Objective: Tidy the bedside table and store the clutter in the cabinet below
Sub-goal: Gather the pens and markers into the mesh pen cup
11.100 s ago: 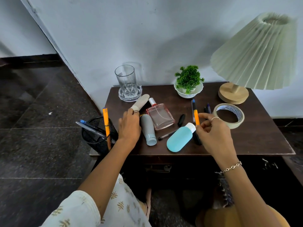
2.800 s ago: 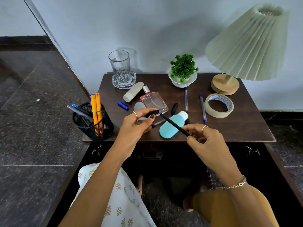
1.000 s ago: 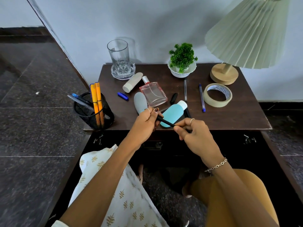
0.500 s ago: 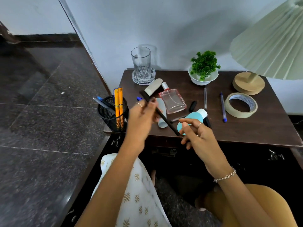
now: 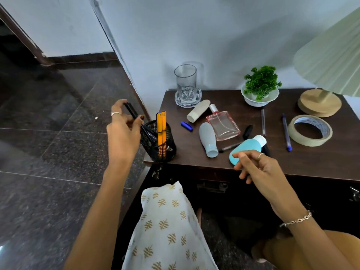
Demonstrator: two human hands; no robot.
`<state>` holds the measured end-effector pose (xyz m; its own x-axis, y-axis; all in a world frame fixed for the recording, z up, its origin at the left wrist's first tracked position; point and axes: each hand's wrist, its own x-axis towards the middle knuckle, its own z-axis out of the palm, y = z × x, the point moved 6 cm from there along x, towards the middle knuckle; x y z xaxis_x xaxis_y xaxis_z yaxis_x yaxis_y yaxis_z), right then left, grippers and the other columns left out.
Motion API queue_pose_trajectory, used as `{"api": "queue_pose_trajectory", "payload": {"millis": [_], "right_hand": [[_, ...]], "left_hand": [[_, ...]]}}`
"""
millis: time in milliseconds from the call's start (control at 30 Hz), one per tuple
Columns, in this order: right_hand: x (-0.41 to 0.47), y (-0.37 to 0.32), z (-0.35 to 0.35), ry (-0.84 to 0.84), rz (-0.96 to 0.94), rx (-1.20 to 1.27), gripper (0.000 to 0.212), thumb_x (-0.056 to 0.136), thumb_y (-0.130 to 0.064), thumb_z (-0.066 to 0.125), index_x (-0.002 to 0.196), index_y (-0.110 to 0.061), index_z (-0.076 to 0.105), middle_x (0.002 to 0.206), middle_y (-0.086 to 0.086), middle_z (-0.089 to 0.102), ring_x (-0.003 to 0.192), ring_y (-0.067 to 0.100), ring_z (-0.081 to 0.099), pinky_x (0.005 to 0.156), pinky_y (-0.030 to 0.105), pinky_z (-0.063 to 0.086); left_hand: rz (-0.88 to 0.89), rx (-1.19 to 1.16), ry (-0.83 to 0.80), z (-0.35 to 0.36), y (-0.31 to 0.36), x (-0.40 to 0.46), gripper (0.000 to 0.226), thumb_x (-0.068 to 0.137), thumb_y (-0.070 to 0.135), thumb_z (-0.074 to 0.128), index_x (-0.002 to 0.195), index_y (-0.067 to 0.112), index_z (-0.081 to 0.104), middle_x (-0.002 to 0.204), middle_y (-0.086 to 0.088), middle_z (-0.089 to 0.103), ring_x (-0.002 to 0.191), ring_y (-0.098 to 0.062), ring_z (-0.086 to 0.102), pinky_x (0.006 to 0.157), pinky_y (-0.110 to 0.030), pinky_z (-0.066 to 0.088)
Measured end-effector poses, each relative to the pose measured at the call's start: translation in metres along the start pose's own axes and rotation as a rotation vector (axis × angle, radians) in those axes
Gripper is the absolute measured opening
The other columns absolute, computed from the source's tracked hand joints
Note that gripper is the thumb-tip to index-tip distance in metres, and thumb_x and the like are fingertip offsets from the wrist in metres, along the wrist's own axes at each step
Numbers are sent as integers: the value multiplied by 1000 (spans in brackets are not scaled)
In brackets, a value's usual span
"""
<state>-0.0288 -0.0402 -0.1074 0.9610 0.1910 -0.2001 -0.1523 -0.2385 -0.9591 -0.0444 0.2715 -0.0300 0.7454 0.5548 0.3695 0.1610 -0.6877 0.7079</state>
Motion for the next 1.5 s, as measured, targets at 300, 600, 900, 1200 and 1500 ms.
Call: {"api": "queue_pose_trajectory", "payload": {"millis": [300,600,900,1200,1500], "right_hand": [[3,2,-3,17,3,-17,24,93,-32,49,99,-18,68,80,3,66,66,11,55,62,23,46],[6,3,-8,47,26,-16,23,93,-33,50,97,-20,68,80,3,67,65,10,56,63,23,47],[15,10,-56,334,73,8,22,96,-20,48,97,-13,69,75,4,66,62,10,55,58,20,44],[19,4,-72,451,-7,-343,17,93,-19,52,96,-12,68,78,1,67,68,12,60,58,16,43],[26,6,-94,607,21,-427,16,92,-13,52,96,-13,67,90,1,67,81,13,59,73,22,42]], "left_hand": [[111,217,-168,24,-8,-12,48,89,21,63,132,27,44,91,-2,58,88,-24,59,79,-47,54],[153,321,-135,26,-8,-13,59,89,24,61,142,18,36,115,-9,49,111,-27,46,89,-46,48],[316,126,-178,58,63,-81,37,90,16,57,126,14,52,125,-6,45,115,-17,42,94,-29,39],[438,324,-538,145,82,-103,33,91,23,55,124,19,56,123,3,52,113,-17,45,86,-31,42],[500,518,-621,198,91,-102,32,89,8,49,120,14,57,122,-4,57,116,-23,46,89,-32,36]]}}
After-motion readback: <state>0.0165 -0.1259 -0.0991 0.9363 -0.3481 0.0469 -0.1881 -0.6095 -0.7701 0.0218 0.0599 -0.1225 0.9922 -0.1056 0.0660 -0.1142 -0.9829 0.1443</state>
